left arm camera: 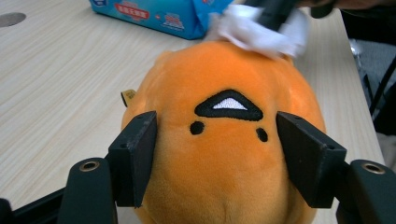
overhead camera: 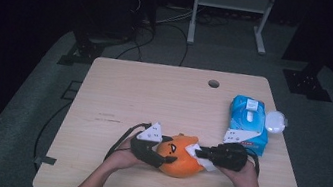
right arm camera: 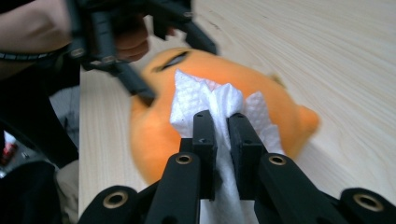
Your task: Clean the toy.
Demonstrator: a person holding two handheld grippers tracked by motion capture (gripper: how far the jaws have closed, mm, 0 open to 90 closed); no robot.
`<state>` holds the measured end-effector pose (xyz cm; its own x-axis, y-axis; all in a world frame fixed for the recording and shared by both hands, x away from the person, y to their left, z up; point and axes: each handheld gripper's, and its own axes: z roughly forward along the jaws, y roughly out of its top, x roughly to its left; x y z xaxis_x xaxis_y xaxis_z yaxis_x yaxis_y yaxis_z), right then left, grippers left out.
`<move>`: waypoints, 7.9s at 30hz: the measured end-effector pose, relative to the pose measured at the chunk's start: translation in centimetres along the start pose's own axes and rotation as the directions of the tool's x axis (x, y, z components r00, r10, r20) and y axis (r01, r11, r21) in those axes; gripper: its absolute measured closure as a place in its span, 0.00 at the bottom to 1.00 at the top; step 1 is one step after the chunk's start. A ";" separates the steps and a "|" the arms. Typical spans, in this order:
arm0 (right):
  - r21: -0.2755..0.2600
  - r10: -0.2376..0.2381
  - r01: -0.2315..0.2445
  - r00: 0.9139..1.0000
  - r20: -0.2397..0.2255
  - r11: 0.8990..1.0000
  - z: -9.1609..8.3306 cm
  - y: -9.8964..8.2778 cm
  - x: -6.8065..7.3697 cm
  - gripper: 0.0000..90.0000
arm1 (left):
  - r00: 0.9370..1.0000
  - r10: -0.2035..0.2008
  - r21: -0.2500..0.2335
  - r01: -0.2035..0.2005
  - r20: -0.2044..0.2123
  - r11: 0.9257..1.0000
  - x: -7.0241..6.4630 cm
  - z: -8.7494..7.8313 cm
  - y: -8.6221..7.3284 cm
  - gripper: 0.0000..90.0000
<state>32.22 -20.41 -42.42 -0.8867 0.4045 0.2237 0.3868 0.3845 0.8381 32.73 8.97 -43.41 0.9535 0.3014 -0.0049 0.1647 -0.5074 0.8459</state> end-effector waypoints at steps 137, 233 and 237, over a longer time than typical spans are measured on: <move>-0.049 -0.060 0.063 0.996 0.065 0.997 0.3 -0.5 2.5 0.91 | 0.999 -0.008 -0.012 0.009 0.051 1.000 0.4 0.1 -0.8 0.30; -0.064 0.022 -0.013 0.990 0.142 0.998 -0.4 -0.3 0.3 0.91 | 1.000 -0.029 -0.038 0.029 -0.007 0.999 -0.5 0.8 0.5 0.31; -0.097 0.005 0.005 0.995 0.097 0.995 -0.1 0.6 1.6 0.91 | 1.000 -0.008 -0.048 0.007 -0.021 0.999 -1.1 0.9 1.1 0.35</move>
<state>30.95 -19.59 -41.55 -0.8562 0.4849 0.1783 0.3564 0.3046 0.8833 32.10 7.35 -42.90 0.9465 0.3227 -0.0004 0.1593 -0.4660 0.8703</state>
